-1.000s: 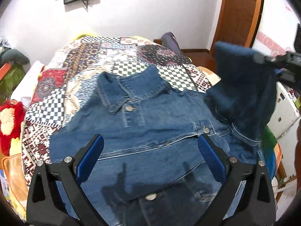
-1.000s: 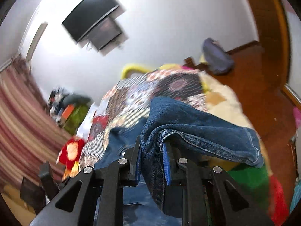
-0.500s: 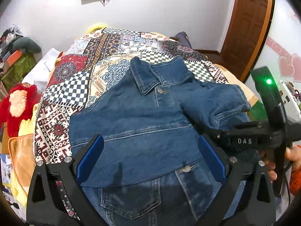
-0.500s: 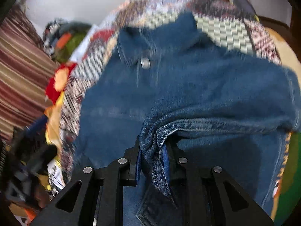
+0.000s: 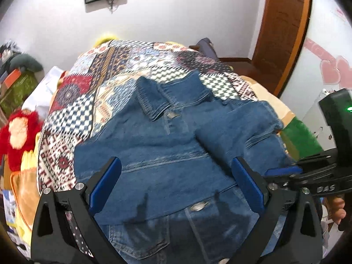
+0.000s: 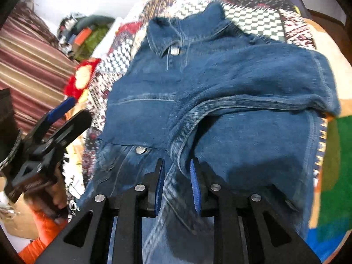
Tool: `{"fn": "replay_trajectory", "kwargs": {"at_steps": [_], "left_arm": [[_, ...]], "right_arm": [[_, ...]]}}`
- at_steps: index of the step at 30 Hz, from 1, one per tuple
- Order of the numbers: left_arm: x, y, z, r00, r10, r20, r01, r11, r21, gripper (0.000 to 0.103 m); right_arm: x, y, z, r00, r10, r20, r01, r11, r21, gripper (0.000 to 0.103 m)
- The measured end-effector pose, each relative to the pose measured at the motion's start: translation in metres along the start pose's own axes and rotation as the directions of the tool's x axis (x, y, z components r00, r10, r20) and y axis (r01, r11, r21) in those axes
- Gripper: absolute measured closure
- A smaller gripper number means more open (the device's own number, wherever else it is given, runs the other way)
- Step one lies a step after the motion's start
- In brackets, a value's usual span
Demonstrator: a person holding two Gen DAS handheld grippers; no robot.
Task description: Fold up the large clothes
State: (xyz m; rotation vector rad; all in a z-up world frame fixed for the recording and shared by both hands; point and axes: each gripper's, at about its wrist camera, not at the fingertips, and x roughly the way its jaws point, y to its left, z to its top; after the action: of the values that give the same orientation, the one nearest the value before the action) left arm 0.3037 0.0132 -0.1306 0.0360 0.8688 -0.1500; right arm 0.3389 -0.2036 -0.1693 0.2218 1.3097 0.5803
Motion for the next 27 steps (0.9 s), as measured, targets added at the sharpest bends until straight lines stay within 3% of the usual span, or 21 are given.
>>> {"fn": "replay_trajectory", "kwargs": {"at_steps": [6, 12, 14, 18, 20, 26, 27], "left_arm": [[0.015, -0.048, 0.030, 0.999, -0.046, -0.022, 0.048, 0.993, 0.108, 0.002], [0.058, -0.112, 0.056, 0.982, -0.138, -0.130, 0.163, 0.963, 0.214, 0.002], [0.079, -0.134, 0.060, 0.970, -0.157, -0.184, 0.200, 0.949, 0.245, 0.002], [0.119, -0.168, 0.059, 0.939, -0.183, -0.292, 0.263, 0.927, 0.267, 0.003], [0.138, -0.181, 0.056, 0.923, -0.189, -0.336, 0.291, 0.914, 0.284, 0.009], [0.176, -0.192, 0.049, 0.933, -0.088, -0.350, 0.220, 0.908, 0.358, 0.016], [0.178, -0.190, 0.049, 0.935, -0.086, -0.344, 0.214, 0.910, 0.355, 0.022]], "right_arm": [[-0.073, -0.039, -0.004, 0.973, -0.116, 0.198, 0.109, 0.993, 0.048, 0.084], [-0.130, -0.084, -0.013, 0.897, -0.301, 0.323, 0.272, 0.953, 0.133, 0.084], [-0.139, -0.098, -0.017, 0.887, -0.323, 0.330, 0.284, 0.945, 0.163, 0.084], [-0.144, -0.129, -0.026, 0.888, -0.331, 0.320, 0.265, 0.936, 0.232, 0.084], [-0.140, -0.143, -0.030, 0.894, -0.330, 0.302, 0.254, 0.931, 0.262, 0.084], [-0.121, -0.165, -0.038, 0.919, -0.302, 0.253, 0.222, 0.927, 0.301, 0.084], [-0.118, -0.167, -0.038, 0.923, -0.294, 0.248, 0.214, 0.928, 0.305, 0.084]]}}
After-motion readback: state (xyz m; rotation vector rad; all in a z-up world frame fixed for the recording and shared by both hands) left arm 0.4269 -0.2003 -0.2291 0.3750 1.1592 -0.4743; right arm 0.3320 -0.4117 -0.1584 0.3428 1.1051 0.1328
